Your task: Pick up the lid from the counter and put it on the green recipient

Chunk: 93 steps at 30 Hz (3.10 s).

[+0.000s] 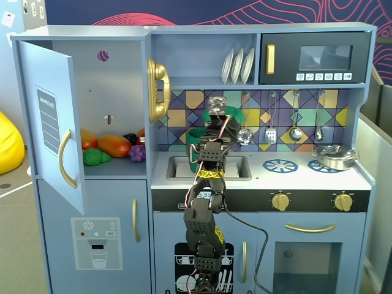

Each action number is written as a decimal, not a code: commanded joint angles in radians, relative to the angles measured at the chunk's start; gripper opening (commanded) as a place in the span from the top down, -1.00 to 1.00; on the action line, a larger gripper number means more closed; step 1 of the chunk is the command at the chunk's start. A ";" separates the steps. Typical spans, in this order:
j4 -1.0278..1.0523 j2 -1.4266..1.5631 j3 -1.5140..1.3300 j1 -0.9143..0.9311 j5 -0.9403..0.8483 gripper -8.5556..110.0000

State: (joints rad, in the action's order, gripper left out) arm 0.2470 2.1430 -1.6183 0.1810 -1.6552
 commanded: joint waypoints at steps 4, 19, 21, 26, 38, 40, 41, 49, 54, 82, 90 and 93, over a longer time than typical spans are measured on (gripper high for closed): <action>0.017 0.044 0.084 -0.075 -0.037 0.86; 0.026 0.011 0.048 -0.147 -0.063 0.86; 0.025 0.000 0.046 -0.147 -0.063 0.86; 0.003 -0.029 0.046 -0.143 -0.069 0.86; -0.002 -0.064 0.041 -0.143 -0.066 0.86; -0.002 -0.064 0.034 -0.143 -0.069 0.86; -0.002 -0.064 0.029 -0.143 -0.069 0.86; -0.002 -0.055 -0.003 -0.141 -0.074 0.86; -0.002 -0.037 -0.037 -0.140 -0.083 0.86; -0.021 0.097 -0.100 -0.115 -0.074 0.17; 0.043 0.302 -0.252 -0.048 -0.084 0.15; 0.075 0.354 -0.299 -0.017 -0.074 0.13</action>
State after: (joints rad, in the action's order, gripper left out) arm 0.3022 2.4083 -1.9006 0.1104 -1.7273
